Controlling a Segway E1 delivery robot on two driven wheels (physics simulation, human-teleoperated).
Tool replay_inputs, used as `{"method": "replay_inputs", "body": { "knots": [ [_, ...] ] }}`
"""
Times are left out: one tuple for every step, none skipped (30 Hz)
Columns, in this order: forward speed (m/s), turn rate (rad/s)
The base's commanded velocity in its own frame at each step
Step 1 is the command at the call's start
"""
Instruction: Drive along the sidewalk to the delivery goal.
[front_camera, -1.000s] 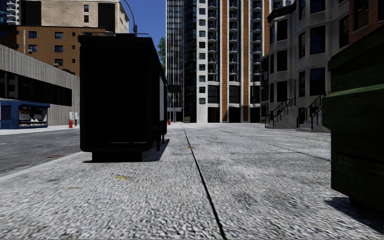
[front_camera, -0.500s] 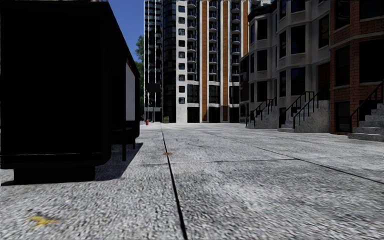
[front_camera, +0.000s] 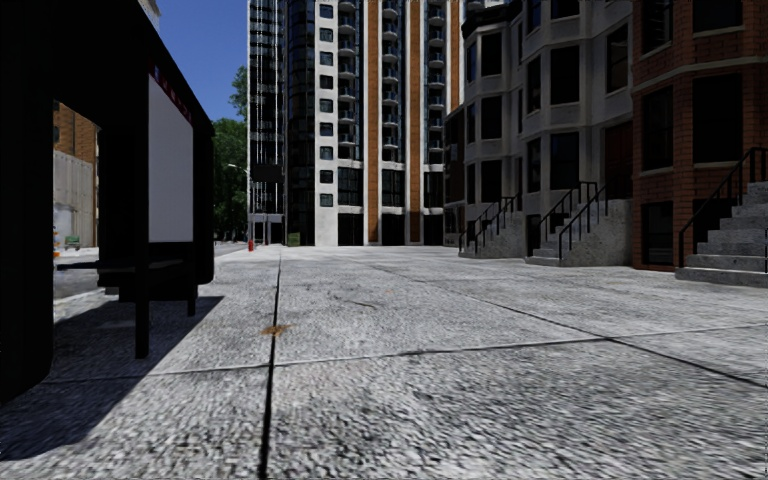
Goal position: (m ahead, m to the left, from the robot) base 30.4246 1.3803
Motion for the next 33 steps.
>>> {"method": "replay_inputs", "body": {
  "knots": [
    [2.00,0.00],
    [2.00,0.00],
    [2.00,0.00],
    [2.00,0.00],
    [2.00,0.00],
    [2.00,0.00],
    [2.00,0.00],
    [2.00,0.00],
    [2.00,0.00],
    [2.00,0.00],
    [2.00,0.00],
    [2.00,0.00],
    [2.00,0.00],
    [2.00,0.00],
    [2.00,0.00],
    [2.00,0.00],
    [2.00,0.00],
    [2.00,0.00],
    [2.00,0.00],
    [2.00,0.00],
    [2.00,0.00],
    [2.00,0.00],
    [2.00,0.00],
    [2.00,0.00],
    [2.00,0.00],
    [2.00,0.00],
    [2.00,0.00],
    [2.00,0.00],
    [2.00,0.00],
    [2.00,0.00],
    [2.00,0.00],
    [2.00,0.00],
    [2.00,0.00]
  ]
}}
